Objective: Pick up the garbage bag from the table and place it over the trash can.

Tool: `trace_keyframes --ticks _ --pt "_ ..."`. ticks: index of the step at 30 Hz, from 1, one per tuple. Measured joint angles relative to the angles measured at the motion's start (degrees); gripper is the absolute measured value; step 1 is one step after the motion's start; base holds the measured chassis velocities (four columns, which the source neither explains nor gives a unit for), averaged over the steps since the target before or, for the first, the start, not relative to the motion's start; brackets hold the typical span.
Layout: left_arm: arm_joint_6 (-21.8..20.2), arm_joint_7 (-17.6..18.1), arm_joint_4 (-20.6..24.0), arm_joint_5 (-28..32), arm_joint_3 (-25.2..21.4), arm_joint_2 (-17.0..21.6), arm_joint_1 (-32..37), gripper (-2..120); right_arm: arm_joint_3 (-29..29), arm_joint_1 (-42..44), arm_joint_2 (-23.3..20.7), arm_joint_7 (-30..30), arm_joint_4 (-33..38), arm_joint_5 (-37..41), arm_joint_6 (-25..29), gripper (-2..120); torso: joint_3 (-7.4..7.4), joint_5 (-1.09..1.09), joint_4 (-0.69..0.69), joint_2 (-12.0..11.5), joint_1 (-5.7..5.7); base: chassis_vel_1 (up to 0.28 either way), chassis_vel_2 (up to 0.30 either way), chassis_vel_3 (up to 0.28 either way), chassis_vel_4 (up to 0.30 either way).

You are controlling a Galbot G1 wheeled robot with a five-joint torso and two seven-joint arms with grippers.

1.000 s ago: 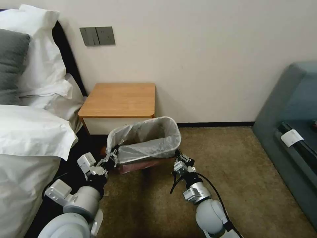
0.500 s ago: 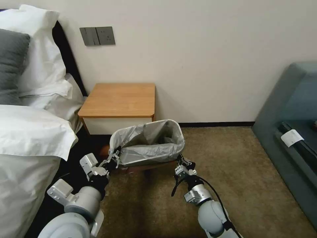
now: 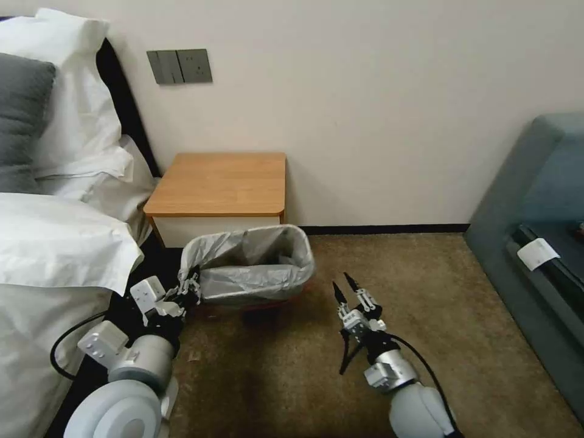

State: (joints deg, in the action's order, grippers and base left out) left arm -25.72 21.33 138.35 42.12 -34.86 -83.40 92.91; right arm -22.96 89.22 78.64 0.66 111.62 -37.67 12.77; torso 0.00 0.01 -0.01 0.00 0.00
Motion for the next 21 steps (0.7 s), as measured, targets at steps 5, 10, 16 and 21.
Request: trace_keyframes --ticks 5,10,16,21 --pt "1.7 -2.3 -1.7 -8.1 1.8 1.0 0.9 11 0.2 -0.5 -1.8 0.3 6.3 9.5 -0.8 75 0.00 0.00 0.01 0.0 0.00 0.000 0.000 0.000 0.000" --pt "3.0 -3.8 -2.2 -12.1 4.1 2.3 1.7 11 3.4 -3.3 -6.9 -3.5 14.3 21.7 -4.3 84 0.00 -0.01 0.00 0.0 0.00 0.000 0.000 0.000 0.000" --pt "3.2 -4.7 -2.2 -14.7 5.9 2.7 2.2 11 8.6 -10.1 -16.5 -7.3 20.7 33.4 -14.7 63 0.00 0.01 0.00 0.0 0.00 0.000 0.000 0.000 0.000" --pt "4.0 -8.0 -3.1 -25.0 7.2 3.5 3.1 11 13.6 -20.0 -28.3 -10.0 22.2 45.7 -25.7 41 0.01 0.00 0.02 0.0 0.00 0.000 0.000 0.000 0.000"
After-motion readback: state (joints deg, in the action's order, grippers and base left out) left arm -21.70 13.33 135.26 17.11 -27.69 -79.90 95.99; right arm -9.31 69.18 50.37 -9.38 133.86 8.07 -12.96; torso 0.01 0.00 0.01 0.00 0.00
